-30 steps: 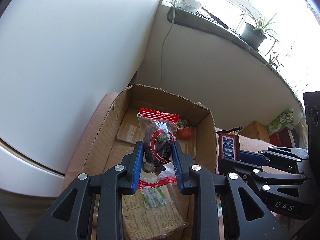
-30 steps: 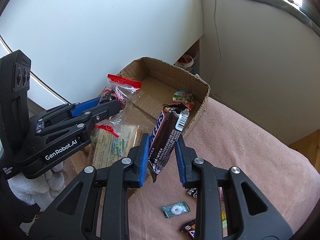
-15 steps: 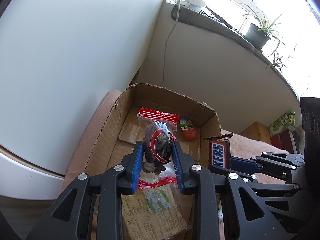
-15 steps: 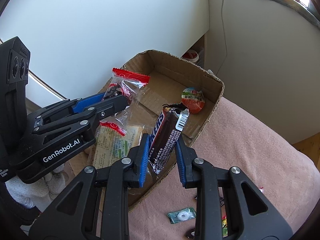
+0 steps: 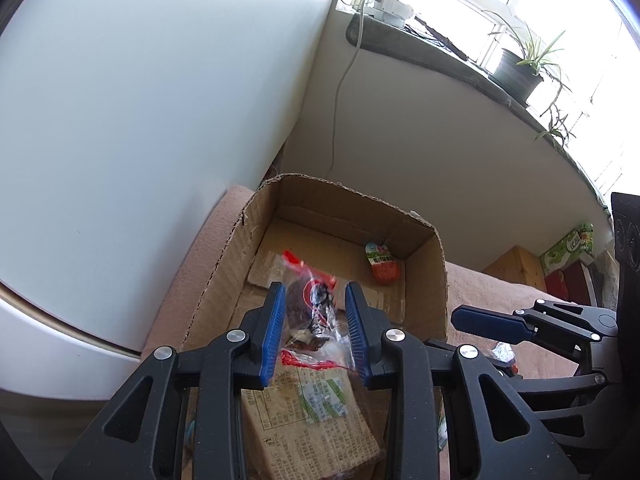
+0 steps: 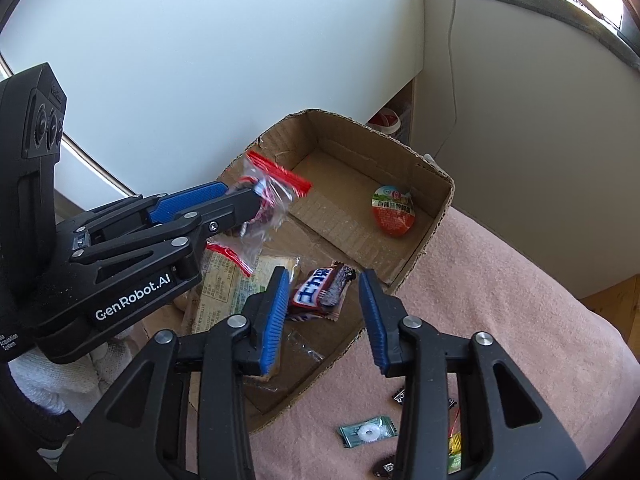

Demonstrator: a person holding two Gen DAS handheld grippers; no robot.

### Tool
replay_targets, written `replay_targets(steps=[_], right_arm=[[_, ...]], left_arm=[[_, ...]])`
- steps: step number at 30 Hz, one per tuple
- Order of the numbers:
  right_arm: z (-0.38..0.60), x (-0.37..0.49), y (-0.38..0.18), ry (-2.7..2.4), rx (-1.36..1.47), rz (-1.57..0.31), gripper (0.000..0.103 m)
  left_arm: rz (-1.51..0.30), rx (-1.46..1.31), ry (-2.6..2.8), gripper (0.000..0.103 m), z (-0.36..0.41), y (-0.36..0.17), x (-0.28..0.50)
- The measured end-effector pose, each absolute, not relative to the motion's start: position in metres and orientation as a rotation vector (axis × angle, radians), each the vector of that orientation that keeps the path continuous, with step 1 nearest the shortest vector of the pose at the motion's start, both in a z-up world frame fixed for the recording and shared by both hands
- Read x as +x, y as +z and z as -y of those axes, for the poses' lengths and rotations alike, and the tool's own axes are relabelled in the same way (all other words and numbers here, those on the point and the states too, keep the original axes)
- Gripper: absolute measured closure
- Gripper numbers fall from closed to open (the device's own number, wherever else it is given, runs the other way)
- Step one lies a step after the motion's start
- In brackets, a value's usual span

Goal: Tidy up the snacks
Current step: 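Open the left tool to release the candy bag and withdraw both tools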

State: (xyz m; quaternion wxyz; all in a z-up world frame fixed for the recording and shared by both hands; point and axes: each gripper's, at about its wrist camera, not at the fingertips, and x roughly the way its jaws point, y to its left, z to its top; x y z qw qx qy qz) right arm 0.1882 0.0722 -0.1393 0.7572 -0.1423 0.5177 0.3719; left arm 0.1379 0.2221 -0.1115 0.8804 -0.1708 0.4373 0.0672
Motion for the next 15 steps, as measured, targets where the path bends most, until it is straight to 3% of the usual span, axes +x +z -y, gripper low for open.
replay_targets(steps=[1, 2, 4, 9, 15], right_arm=[[-0.071, 0.187, -0.138, 0.808, -0.313, -1.122, 0.055], [-0.070, 0.186, -0.136, 0.806, -0.315, -1.118, 0.053], [-0.067, 0.184, -0.134, 0.801, -0.318, -1.115, 0.052], [-0.055, 0.181, -0.124, 0.784, -0.305, -1.097, 0.035], [-0.034, 0.176, -0.114, 0.767, -0.284, -1.083, 0.027]], left_arm=[[-0.907, -0.351, 0.144, 0.059, -0.222, -0.110, 0.138], [-0.900, -0.348, 0.146, 0.054, -0.222, -0.109, 0.138], [-0.893, -0.348, 0.147, 0.054, -0.223, -0.106, 0.138], [-0.879, -0.333, 0.154, 0.053, -0.220, -0.098, 0.135], [-0.863, -0.311, 0.144, 0.053, -0.209, -0.085, 0.127]])
